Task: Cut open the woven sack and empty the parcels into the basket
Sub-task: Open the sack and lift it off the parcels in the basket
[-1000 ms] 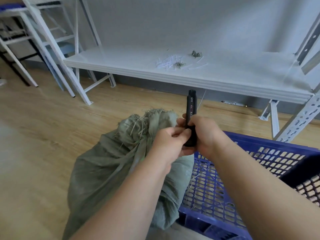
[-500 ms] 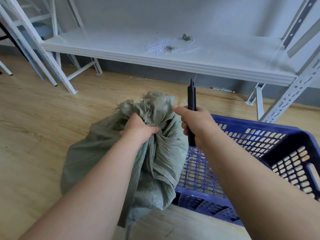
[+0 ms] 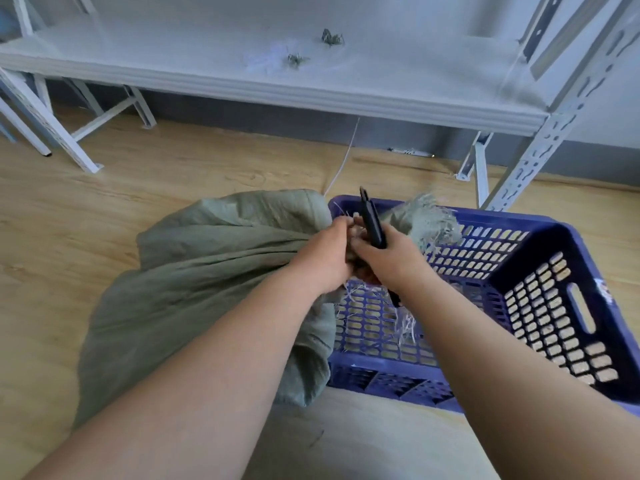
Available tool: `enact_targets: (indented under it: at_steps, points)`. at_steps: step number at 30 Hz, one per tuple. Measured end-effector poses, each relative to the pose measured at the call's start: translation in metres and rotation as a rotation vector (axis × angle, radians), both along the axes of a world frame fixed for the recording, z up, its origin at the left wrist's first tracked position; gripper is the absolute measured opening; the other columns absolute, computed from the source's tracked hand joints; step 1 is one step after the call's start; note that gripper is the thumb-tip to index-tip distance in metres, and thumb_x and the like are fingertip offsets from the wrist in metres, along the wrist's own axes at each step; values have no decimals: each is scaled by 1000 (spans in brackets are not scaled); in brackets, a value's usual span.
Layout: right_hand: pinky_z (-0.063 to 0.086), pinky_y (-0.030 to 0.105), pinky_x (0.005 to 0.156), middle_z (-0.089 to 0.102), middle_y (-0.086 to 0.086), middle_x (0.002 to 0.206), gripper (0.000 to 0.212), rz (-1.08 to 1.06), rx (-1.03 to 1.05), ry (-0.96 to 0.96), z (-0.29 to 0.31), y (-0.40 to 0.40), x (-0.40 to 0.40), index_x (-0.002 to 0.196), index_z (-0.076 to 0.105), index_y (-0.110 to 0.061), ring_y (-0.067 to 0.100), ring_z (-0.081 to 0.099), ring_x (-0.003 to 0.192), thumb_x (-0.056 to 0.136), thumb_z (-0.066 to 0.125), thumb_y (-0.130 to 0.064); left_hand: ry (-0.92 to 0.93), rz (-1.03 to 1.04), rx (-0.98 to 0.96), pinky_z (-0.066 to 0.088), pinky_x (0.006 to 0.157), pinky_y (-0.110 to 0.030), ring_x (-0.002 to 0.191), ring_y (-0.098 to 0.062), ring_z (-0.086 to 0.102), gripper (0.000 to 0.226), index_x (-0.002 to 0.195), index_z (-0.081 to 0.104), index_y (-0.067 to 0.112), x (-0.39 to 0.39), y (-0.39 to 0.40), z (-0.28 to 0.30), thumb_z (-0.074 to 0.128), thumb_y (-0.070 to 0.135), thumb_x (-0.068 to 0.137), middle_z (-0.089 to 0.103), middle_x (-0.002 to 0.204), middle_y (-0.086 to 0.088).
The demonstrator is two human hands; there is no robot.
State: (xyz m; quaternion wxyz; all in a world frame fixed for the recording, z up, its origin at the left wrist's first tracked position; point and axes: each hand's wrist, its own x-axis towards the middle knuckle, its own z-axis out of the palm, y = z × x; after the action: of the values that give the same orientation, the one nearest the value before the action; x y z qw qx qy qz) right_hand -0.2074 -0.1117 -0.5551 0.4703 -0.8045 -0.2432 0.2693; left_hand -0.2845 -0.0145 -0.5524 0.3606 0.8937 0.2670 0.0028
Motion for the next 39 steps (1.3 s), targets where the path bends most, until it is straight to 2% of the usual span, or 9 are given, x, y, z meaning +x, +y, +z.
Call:
enact_targets:
  at_steps: [5, 11, 16, 19, 22, 25, 30, 34, 39]
  points:
    - [50, 33, 64, 67, 2, 83, 26, 106, -281, -48, -39, -13, -6, 111, 59, -25, 21, 60, 70, 90, 62, -39, -54, 137, -19, 35, 106, -32, 130, -13, 45, 50, 131, 51, 33, -60, 41, 19, 69, 22, 86, 50, 141, 6]
    - [41, 26, 48, 62, 4, 73, 36, 101, -479, -58, -51, -8, -10, 114, 62, -11, 20, 56, 60, 90, 63, -38, 411, 251, 262, 31, 112, -38, 140, -24, 32, 68, 146, 31, 39, -116, 80, -11, 60, 13, 91, 30, 155, 2]
    - [47, 31, 58, 64, 14, 103, 31, 43, -435, -188, -41, -5, -14, 118, 60, -13, 25, 58, 67, 92, 59, -29, 219, 446, 405, 41, 90, -35, 110, -25, 57, 23, 114, 66, 30, -111, 78, -25, 62, 26, 92, 61, 121, -1]
    - [45, 32, 79, 51, 8, 130, 36, 38, -287, -399, -29, 0, -19, 125, 58, -17, 25, 56, 99, 93, 57, -33, -30, 548, 369, 45, 82, -33, 101, -28, 59, 19, 103, 70, 24, -96, 80, -3, 55, 16, 92, 63, 112, -4]
    - [53, 41, 84, 65, 8, 107, 28, -28, -152, -78, -26, 12, -18, 115, 61, -18, 29, 63, 97, 90, 61, -30, -327, 542, 408, 48, 88, -34, 102, -23, 61, 28, 101, 70, 25, -71, 69, 25, 53, 9, 87, 68, 110, 0]
    - [56, 42, 73, 65, 9, 96, 36, -251, -185, 172, -29, 9, -11, 123, 58, -13, 29, 64, 84, 88, 58, -22, -103, 326, 354, 47, 80, -30, 102, -27, 62, 21, 105, 71, 23, -61, 50, 10, 56, 17, 92, 70, 107, -4]
    - [41, 33, 74, 47, 7, 128, 27, -290, -224, -327, -4, 7, -23, 116, 60, -18, 29, 54, 103, 92, 50, -24, 56, 392, 281, 38, 66, -27, 92, -28, 63, 20, 105, 71, 23, -73, 52, -18, 53, 23, 95, 72, 99, -5]
    - [35, 27, 74, 51, 4, 112, 35, 82, -87, -467, 11, 40, -46, 125, 57, -24, 17, 48, 90, 92, 56, -34, 0, 360, 232, 47, 75, -28, 97, -24, 64, 25, 107, 71, 28, -78, 56, -6, 54, 17, 93, 72, 103, 0]
    - [44, 36, 95, 42, 8, 142, 52, 299, -462, -376, -32, 38, -40, 141, 45, -18, 30, 53, 118, 92, 59, -28, 197, 318, 191, 45, 99, -33, 113, -18, 57, 47, 118, 62, 33, -125, 104, -12, 61, 3, 82, 58, 125, 3]
